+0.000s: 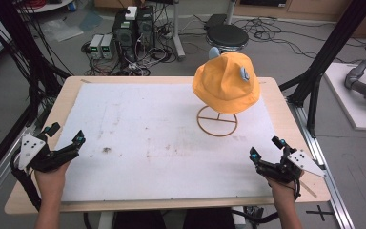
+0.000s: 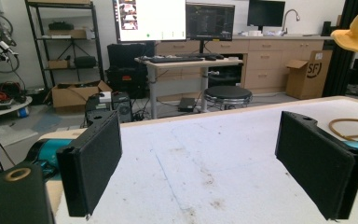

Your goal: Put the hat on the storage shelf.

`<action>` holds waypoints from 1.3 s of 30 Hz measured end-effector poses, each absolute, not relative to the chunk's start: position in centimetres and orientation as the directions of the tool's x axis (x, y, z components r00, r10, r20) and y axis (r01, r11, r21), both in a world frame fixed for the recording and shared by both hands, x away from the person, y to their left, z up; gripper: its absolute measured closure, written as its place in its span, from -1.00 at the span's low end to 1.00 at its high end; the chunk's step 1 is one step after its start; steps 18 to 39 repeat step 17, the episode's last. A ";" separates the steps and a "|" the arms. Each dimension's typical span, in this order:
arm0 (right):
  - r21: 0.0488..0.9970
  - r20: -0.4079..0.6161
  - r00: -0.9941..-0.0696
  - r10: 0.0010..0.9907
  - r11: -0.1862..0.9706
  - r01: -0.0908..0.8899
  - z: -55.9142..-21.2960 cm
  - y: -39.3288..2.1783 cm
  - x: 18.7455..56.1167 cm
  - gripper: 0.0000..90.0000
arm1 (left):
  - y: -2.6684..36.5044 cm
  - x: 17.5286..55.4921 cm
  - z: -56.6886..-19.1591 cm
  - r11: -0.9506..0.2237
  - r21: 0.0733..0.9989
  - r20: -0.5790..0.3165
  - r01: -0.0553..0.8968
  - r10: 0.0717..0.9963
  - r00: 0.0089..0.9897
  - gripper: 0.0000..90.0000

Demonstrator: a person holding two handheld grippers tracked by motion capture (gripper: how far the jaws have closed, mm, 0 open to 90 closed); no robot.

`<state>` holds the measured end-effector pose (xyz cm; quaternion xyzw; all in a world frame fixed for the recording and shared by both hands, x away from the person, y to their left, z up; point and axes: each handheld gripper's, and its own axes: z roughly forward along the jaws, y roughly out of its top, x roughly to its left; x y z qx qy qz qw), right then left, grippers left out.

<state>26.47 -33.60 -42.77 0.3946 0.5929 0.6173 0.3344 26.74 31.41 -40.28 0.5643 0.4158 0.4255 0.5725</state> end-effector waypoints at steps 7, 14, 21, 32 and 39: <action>0.996 0.089 -0.448 0.890 -0.074 0.052 -42.7 -33.7 26.4 -0.92 | 31.4 26.7 -40.3 -0.002 1.000 0.006 -0.014 0.954 0.298 -0.67; 0.996 0.088 -0.442 0.892 -0.075 0.047 -42.6 -33.8 26.3 -0.92 | 31.2 26.8 -40.4 -0.013 1.000 0.016 -0.011 0.956 0.294 -0.67; 0.996 0.087 -0.440 0.894 -0.077 0.042 -42.6 -34.0 26.3 -0.92 | 31.2 26.8 -40.4 -0.017 1.000 0.018 -0.008 0.954 0.298 -0.67; 0.996 0.087 -0.440 0.894 -0.077 0.042 -42.6 -34.0 26.3 -0.92 | 31.2 26.8 -40.4 -0.017 1.000 0.018 -0.008 0.954 0.298 -0.67; 0.996 0.087 -0.440 0.894 -0.077 0.042 -42.6 -34.0 26.3 -0.92 | 31.2 26.8 -40.4 -0.017 1.000 0.018 -0.008 0.954 0.298 -0.67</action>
